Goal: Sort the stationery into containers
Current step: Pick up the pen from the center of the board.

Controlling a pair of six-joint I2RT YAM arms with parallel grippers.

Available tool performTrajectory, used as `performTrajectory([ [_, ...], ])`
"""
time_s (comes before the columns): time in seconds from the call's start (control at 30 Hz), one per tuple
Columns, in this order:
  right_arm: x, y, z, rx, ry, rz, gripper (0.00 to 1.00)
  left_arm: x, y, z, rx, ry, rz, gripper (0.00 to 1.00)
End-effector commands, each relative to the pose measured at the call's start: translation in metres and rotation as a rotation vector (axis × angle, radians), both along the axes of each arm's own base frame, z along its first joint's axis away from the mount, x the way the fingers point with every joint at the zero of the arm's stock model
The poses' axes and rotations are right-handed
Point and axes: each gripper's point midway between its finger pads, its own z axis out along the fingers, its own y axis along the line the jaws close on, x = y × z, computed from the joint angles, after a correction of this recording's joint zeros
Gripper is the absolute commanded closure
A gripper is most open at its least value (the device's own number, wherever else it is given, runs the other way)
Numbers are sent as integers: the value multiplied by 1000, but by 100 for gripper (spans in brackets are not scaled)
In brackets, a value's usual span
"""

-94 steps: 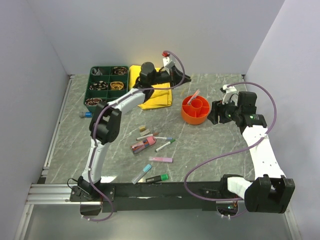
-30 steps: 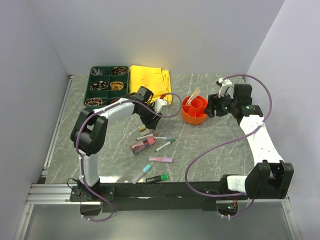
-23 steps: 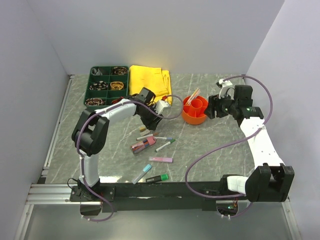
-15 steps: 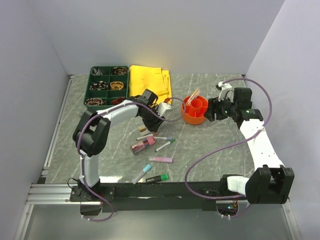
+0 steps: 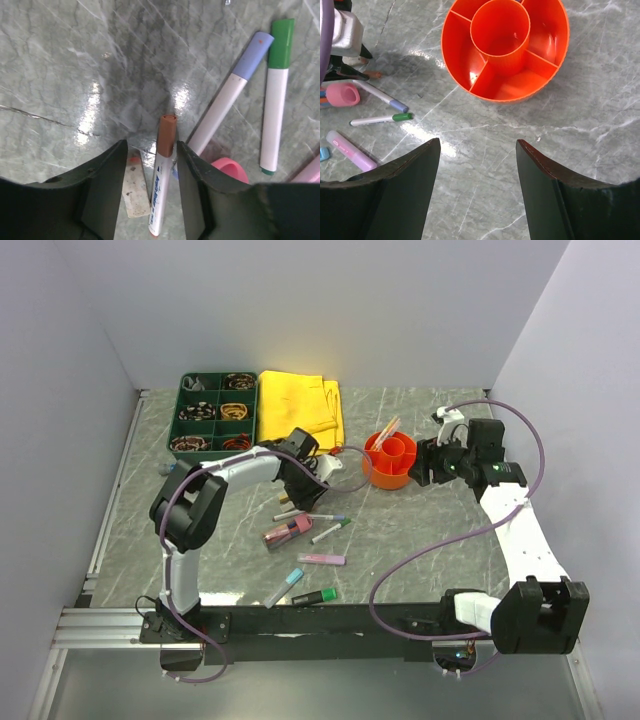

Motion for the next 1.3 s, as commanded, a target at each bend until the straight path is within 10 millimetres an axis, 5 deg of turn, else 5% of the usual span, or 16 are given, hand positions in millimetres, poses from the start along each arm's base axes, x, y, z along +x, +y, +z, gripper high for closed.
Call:
performTrajectory([
  [0.0, -2, 0, 9, -12, -46, 6, 30, -5, 1, -17, 49, -16, -32, 52],
  [0.33, -8, -2, 9, -29, -45, 6, 30, -14, 12, -38, 128, -53, -50, 73],
  [0.47, -7, -3, 9, -31, -45, 4, 30, -17, -2, -20, 60, -36, -110, 94],
  [0.57, -6, -2, 10, -30, -46, 5, 30, -14, -26, 24, -62, -30, -174, 98],
  [0.7, -1, -3, 12, -32, -53, 5, 30, -3, -68, 106, -252, -18, -261, 98],
  [0.77, 0, -3, 13, -30, -55, 3, 30, -10, -72, 130, -295, 41, -289, 98],
  [0.87, 0, -3, 14, -33, -60, 2, 30, 8, -93, 181, -423, -11, -313, 97],
  [0.97, -1, -4, 14, -35, -66, -5, 30, 30, -112, 260, -706, -207, -353, 93],
  [1.0, -1, -4, 14, -35, -65, -7, 30, 18, -112, 244, -777, -140, -366, 93],
  [1.03, -2, -4, 15, -35, -68, -7, 30, 23, -116, 259, -865, -212, -375, 94],
  [1.07, -2, -5, 15, -37, -69, -11, 30, 28, -122, 307, -1035, -342, -381, 95],
  [1.1, -2, -5, 16, -40, -70, -11, 30, 26, -123, 290, -1073, -302, -358, 97],
  [1.23, -2, -8, 18, -54, -81, -16, 30, 37, -145, 301, -1216, -247, -338, 99],
  [1.27, -2, -8, 18, -56, -80, -16, 30, 40, -153, 290, -1234, -212, -323, 99],
])
